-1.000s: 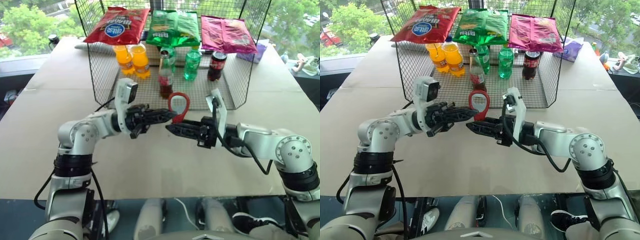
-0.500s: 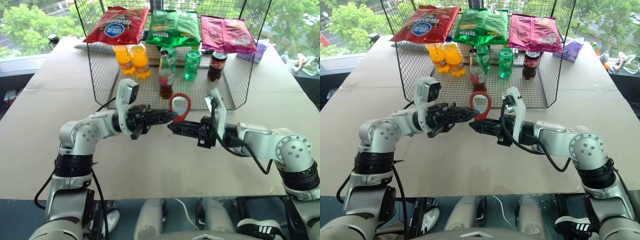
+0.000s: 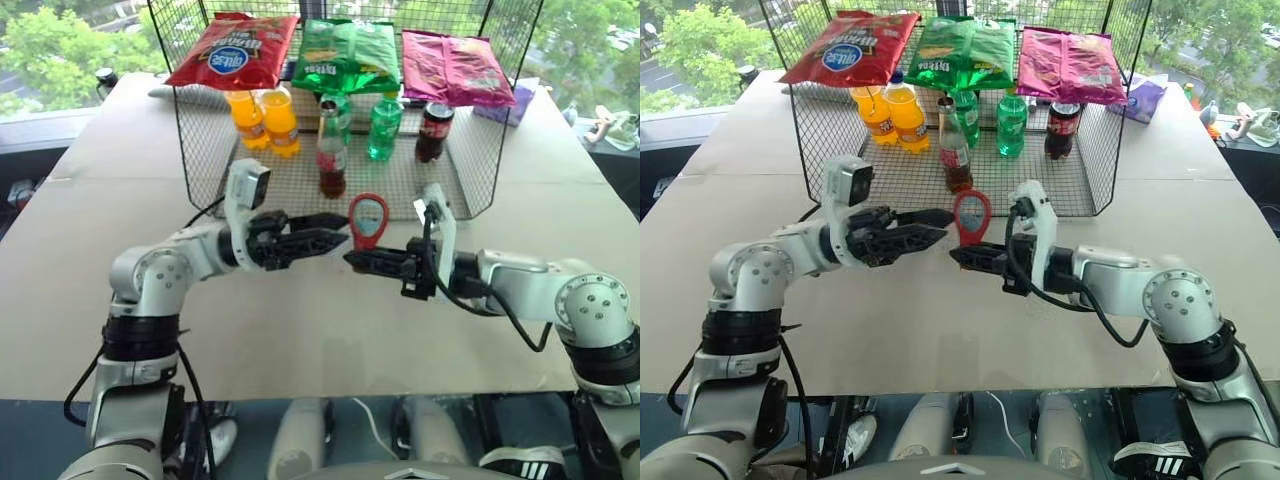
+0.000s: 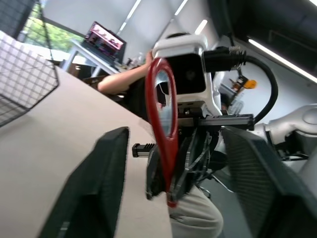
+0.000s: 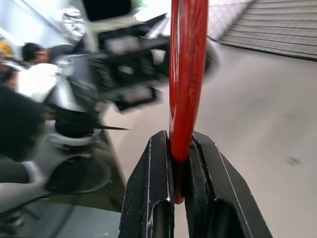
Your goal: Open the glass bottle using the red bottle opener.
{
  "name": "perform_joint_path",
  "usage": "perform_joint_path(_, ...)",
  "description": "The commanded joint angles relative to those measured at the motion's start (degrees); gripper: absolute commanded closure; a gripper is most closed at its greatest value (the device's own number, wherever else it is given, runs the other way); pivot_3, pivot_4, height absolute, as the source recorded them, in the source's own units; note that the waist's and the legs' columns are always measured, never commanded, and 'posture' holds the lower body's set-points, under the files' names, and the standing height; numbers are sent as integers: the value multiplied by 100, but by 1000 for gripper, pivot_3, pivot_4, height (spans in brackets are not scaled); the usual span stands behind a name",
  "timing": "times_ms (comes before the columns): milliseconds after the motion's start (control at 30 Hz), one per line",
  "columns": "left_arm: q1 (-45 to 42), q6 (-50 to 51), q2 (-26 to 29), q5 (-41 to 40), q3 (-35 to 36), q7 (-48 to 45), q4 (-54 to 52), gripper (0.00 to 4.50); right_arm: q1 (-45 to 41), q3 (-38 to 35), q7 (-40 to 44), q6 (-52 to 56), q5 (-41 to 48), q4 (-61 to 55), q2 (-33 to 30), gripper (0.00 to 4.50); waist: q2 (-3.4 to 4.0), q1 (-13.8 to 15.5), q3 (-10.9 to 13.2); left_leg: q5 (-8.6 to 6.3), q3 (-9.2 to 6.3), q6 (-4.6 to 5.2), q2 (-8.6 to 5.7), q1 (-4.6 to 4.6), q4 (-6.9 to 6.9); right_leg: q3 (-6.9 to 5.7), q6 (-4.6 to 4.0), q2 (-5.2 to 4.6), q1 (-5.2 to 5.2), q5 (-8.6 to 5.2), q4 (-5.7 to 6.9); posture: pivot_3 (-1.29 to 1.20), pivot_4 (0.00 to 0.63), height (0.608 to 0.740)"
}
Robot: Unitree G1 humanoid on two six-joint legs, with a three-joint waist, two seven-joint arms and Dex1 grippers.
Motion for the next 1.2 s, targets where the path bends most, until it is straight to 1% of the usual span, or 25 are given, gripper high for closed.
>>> perform_joint_path(33, 187, -424, 134, 135, 543, 369, -168, 133, 429, -457, -64, -148, -787, -580, -390, 4500, 1, 6, 0, 0, 0, 0, 0, -2, 0, -1, 0, -1, 0, 0, -3, 0, 150, 740)
perform_joint_path(100, 283, -844, 59, 445, 647, 695, -215, 43, 723, -581, -86, -221, -1199, -873, -560, 4500, 1, 7, 0, 0, -2, 0, 0, -7, -3, -3, 1, -1, -2, 0, -10, 0, 150, 740)
perform_joint_path(200, 261, -2396, -382, 1845, 522, 1908, -276, 43, 1221, -865, -336, -343, -1841, -1388, -785, 4500, 2, 41, 1, 0, -4, 0, -2, -8, -5, -6, 1, -4, 1, 0, -17, 0, 150, 740)
perform_joint_path(233, 152, -2509, -483, 2181, 421, 2357, -209, 43, 1341, -1006, -407, -407, -1953, -1490, -799, 4500, 0, 50, 1, 0, -5, 0, -3, -9, -5, -8, 1, -6, 2, 1, -21, 0, 150, 740)
perform_joint_path(267, 29, -2311, -460, 2463, 298, 2783, -149, 43, 1420, -1134, -486, -454, -2009, -1560, -793, 4500, -2, 50, 2, 0, -4, 0, -5, -12, -4, -8, 2, -6, 2, 1, -23, 0, 150, 740)
perform_joint_path(300, -137, -2146, -321, 2635, 94, 2752, 45, 43, 1486, -1256, -517, -480, -2042, -1622, -811, 4500, -2, 44, 2, 0, -5, 0, -5, -16, -2, -8, 3, -5, 1, 3, -26, 0, 150, 740)
perform_joint_path(333, -267, -2332, -294, 2942, -39, 2873, 276, 43, 1542, -1348, -510, -487, -2112, -1676, -853, 4500, -2, 42, 2, 0, -6, 0, -8, -16, -1, -8, 4, -4, 1, 3, -26, 0, 150, 740)
perform_joint_path(400, -375, -2785, -287, 3199, -82, 2817, 650, 43, 1609, -1367, -604, -443, -2310, -1865, -885, 4500, -2, 40, 2, 0, -6, 1, -12, -16, 0, -10, 7, 0, 1, 4, -25, 0, 150, 740)
perform_joint_path(533, -813, -3403, -504, 3606, -277, 2883, 1323, 43, 1783, -1659, -597, -467, -2375, -2000, -915, 4500, -1, 13, 2, 0, -5, 0, -8, -17, -9, -10, 19, 5, 0, 11, -35, 0, 150, 740)
perform_joint_path(633, -1093, -3743, -543, 3750, -408, 2577, 1762, 43, 1787, -1581, -828, -435, -2445, -2186, -784, 4500, -2, 17, 2, 0, -5, 0, -9, -23, -10, -13, 25, 5, 0, 15, -44, 0, 150, 740)
perform_joint_path(733, -1674, -4090, -826, 3975, -630, 2488, 2533, 43, 1860, -1708, -820, -440, -2452, -2221, -801, 4500, -3, 53, 2, -1, -7, 2, -10, -25, -8, -18, 26, 5, 1, 15, -45, 0, 150, 740)
perform_joint_path(900, -2206, -4514, -944, 4194, -718, 2208, 3513, 43, 2027, -1800, -1049, -447, -2200, -2508, -803, 4500, -3, 38, 2, -2, -18, 6, -16, -38, 0, -19, 28, 6, 0, 16, -46, 0, 150, 740)
perform_joint_path(1033, -2458, -4774, -1085, 4352, -751, 2228, 4061, 43, 2272, -1881, -1310, -454, -2107, -2713, -810, 4500, -3, 15, 3, -3, -19, 6, -14, -39, -2, -19, 28, 9, -1, 16, -46, 0, 150, 740)
perform_joint_path(1200, -2867, -5063, -1348, 4506, -708, 2347, 4711, 43, 2361, -1840, -1689, -555, -1939, -2912, -779, 4500, -4, 28, 3, -2, -22, 7, -15, -59, 8, -37, 29, 9, -6, 16, -45, 0, 150, 740)
